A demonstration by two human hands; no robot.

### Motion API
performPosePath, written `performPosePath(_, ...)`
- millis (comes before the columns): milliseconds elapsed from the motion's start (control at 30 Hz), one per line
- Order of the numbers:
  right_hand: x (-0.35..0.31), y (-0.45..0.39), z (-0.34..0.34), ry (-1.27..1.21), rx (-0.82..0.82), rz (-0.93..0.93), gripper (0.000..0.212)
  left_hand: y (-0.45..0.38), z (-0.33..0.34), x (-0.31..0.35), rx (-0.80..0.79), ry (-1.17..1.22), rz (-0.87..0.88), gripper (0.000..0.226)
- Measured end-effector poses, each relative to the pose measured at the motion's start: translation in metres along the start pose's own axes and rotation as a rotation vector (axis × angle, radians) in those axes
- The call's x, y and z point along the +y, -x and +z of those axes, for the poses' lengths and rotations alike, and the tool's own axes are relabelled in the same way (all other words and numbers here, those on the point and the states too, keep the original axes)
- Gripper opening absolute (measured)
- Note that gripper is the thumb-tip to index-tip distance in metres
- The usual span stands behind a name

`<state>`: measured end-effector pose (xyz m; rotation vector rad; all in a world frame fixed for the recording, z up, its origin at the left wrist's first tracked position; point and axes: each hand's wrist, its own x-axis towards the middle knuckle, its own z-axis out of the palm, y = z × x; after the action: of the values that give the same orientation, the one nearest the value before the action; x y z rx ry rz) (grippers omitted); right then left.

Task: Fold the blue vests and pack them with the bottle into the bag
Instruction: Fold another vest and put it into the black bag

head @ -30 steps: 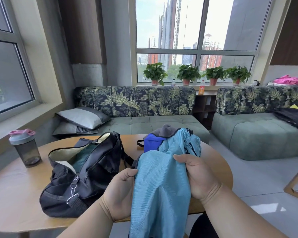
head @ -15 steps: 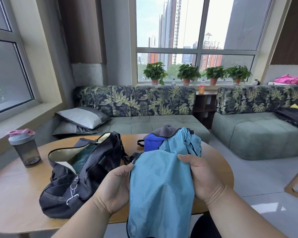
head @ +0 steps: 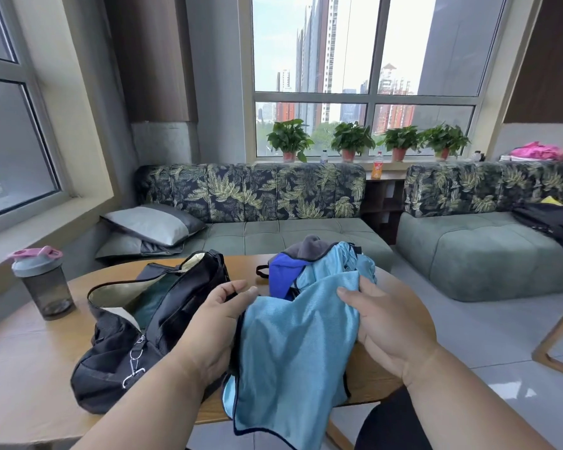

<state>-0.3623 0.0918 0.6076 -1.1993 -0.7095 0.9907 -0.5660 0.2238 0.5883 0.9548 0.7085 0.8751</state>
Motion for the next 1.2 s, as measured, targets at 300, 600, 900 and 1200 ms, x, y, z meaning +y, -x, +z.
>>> performPosePath(300,0.009,0.001,-0.005,-0.051,-0.031,-0.052,0.037,0.011,0.000,-0.001,0.024,0.033,-0.077,0.027)
performPosePath(600,0.001,-0.011,-0.006,0.170,0.189,-0.255,0.024,0.010,0.000,0.011,-0.004,-0.342,0.125,0.031)
performPosePath(900,0.005,-0.036,-0.006,0.215,0.139,-0.141,0.015,-0.007,-0.016,0.026,-0.049,-1.066,0.284,0.030)
performPosePath(1200,0.021,-0.088,0.020,0.361,-0.004,-0.066,0.015,-0.043,-0.057,0.026,0.098,-1.187,0.180,0.016)
